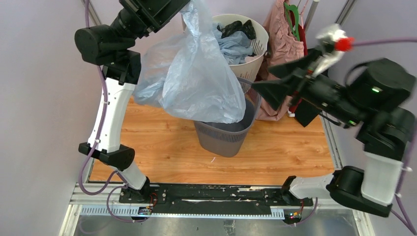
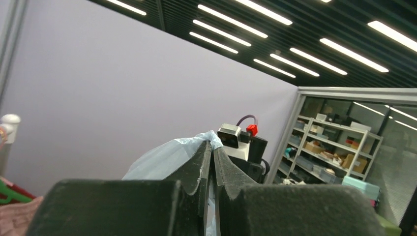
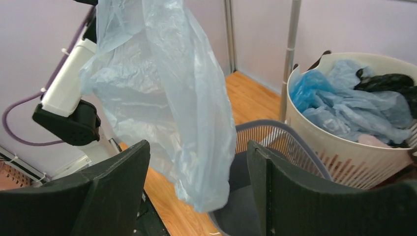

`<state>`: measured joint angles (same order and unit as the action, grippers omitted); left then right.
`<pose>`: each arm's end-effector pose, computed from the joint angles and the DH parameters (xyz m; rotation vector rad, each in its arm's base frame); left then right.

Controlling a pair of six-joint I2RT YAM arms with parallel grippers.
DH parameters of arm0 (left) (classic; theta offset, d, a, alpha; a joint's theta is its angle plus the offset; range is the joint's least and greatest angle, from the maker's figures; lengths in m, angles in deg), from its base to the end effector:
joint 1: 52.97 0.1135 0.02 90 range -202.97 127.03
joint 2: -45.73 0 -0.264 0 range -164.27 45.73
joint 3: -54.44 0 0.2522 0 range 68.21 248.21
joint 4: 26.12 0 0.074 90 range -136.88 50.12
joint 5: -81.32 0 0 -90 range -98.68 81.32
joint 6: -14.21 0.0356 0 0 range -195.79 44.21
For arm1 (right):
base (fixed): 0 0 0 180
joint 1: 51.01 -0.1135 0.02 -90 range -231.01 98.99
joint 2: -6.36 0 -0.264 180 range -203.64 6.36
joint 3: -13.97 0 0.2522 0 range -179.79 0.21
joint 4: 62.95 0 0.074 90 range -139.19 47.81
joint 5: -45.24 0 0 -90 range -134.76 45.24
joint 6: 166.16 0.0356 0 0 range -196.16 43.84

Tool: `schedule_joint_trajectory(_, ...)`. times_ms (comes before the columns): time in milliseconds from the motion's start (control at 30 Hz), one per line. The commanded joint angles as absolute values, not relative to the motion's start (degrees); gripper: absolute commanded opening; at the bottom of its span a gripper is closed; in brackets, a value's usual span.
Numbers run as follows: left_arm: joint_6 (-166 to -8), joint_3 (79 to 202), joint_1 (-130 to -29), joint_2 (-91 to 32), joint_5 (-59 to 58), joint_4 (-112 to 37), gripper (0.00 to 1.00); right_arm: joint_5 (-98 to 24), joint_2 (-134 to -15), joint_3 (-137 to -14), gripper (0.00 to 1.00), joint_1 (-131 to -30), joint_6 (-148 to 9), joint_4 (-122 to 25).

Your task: Put the trash bags into the trash bin

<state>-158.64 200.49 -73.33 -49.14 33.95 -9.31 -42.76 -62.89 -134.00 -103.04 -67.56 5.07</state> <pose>0.2148 -0.1054 0.6659 0.5116 0.8105 -1.8267 0.0504 0.0666 0.6280 -0.5626 1.3305 0.9014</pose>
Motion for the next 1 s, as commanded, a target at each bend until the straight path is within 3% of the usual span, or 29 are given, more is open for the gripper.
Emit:
schedule_joint_trajectory(0, -148.7, 197.0, -72.9, -45.4, 32.5, -15.5, 0.09, -39.6, -68.0, -132.8, 0.78, -103.7, -63.3, -2.0)
schedule_joint_trajectory(233, -142.4, 189.0, -72.9, -40.6, 30.8, -18.8, 0.09, -38.6, -72.3, -129.8, 0.82, -103.7, -58.1, -14.5)
schedule_joint_trajectory(700, -139.7, 186.2, -72.9, -39.4, 30.6, -20.5, 0.08, -36.6, -77.2, -128.9, 0.82, -104.0, -55.5, -18.1)
schedule_joint_trajectory(833, -140.0, 186.9, -72.9, -39.8, 30.4, -20.5, 0.08, -44.1, -80.7, -133.1, 0.82, -107.1, -61.8, -12.6)
schedule_joint_trajectory(967, -140.6, 187.9, -73.2, -40.6, 30.1, -20.5, 0.08, -61.1, -85.6, -138.3, 0.82, -113.9, -70.5, -8.6)
